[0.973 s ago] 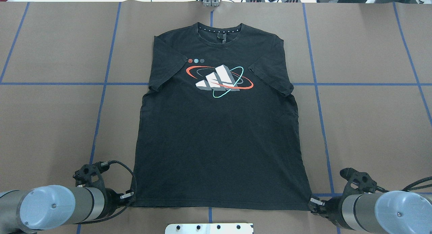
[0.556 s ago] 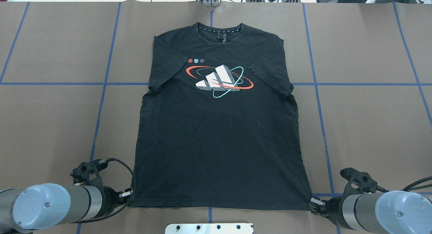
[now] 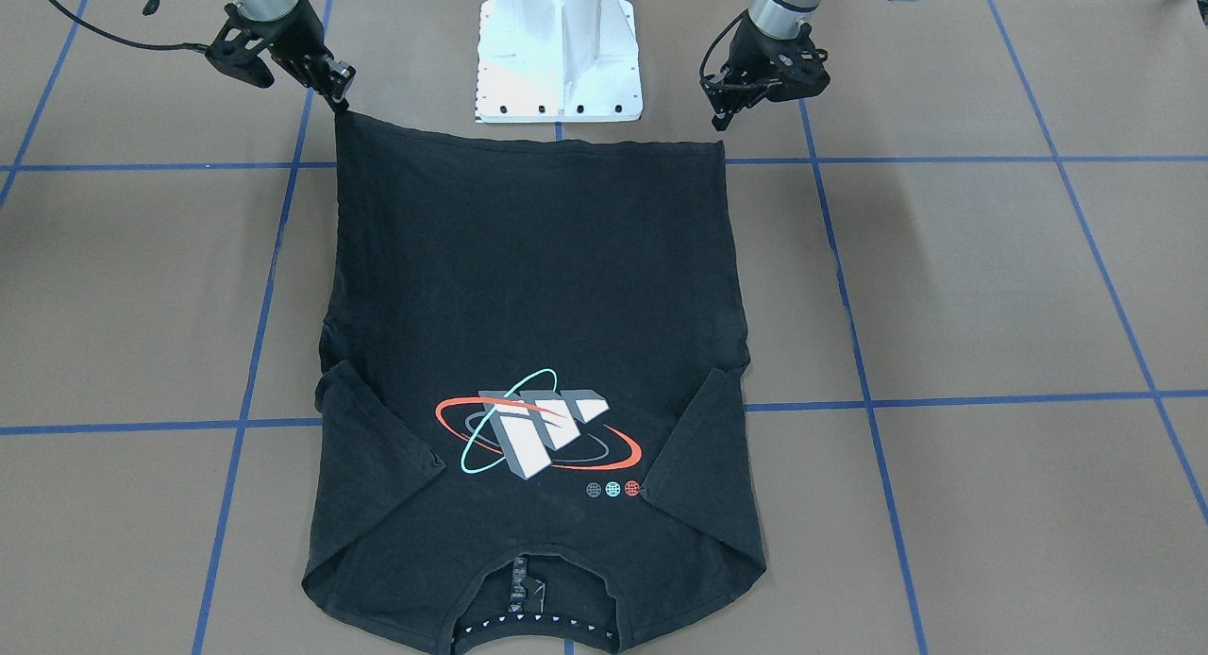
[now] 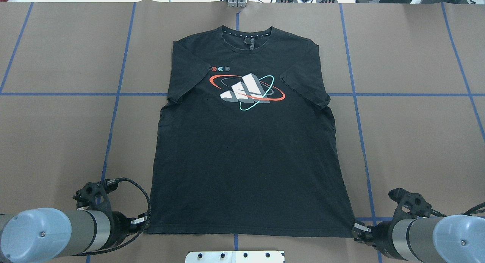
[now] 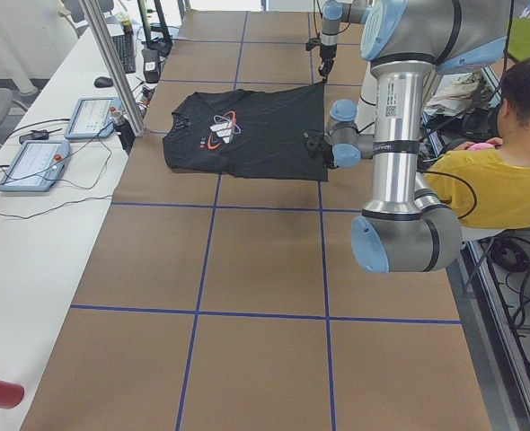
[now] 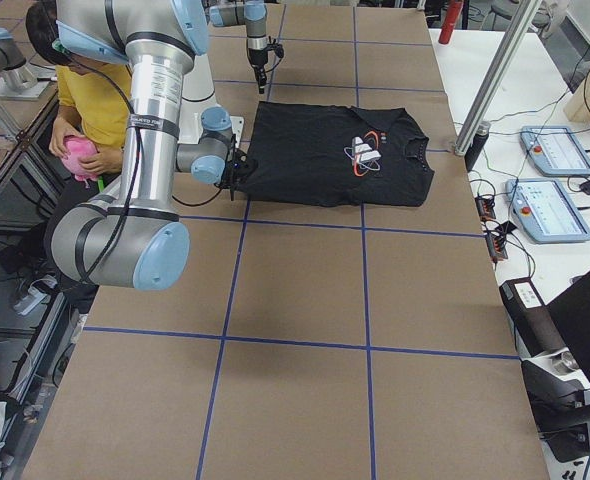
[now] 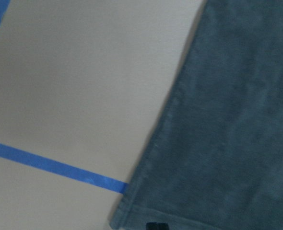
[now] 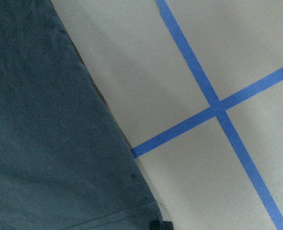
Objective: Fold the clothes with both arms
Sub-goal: 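Grasp both near hem corners with the left and right grippers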
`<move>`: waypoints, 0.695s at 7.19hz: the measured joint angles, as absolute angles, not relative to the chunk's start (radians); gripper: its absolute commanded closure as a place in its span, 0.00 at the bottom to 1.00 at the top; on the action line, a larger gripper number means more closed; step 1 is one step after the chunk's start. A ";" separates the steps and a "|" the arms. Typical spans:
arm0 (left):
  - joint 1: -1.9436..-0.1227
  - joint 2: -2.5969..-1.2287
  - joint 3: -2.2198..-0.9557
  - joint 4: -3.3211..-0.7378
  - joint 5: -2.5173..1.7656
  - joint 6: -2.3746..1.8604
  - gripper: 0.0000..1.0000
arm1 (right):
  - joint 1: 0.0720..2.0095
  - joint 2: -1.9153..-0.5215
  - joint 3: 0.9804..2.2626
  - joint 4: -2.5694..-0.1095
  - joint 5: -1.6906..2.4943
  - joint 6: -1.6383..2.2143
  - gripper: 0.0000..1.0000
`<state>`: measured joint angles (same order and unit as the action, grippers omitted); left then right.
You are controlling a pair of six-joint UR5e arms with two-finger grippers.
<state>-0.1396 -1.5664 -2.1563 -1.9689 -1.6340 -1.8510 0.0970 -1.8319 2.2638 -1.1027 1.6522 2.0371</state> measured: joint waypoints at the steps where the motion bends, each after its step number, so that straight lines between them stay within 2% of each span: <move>1: -0.133 -1.572 -2.137 -1.957 -1.634 -1.851 0.34 | 0.096 -1.833 2.265 -1.103 1.652 2.037 1.00; 5: -0.120 -1.620 -2.075 -1.950 -1.635 -1.850 0.47 | 0.096 -1.834 2.264 -1.103 1.652 2.037 1.00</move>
<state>-0.1204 -1.6202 -2.0746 -1.9500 -1.6350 -1.8500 0.0958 -1.8336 2.2638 -1.1029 1.6521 2.0371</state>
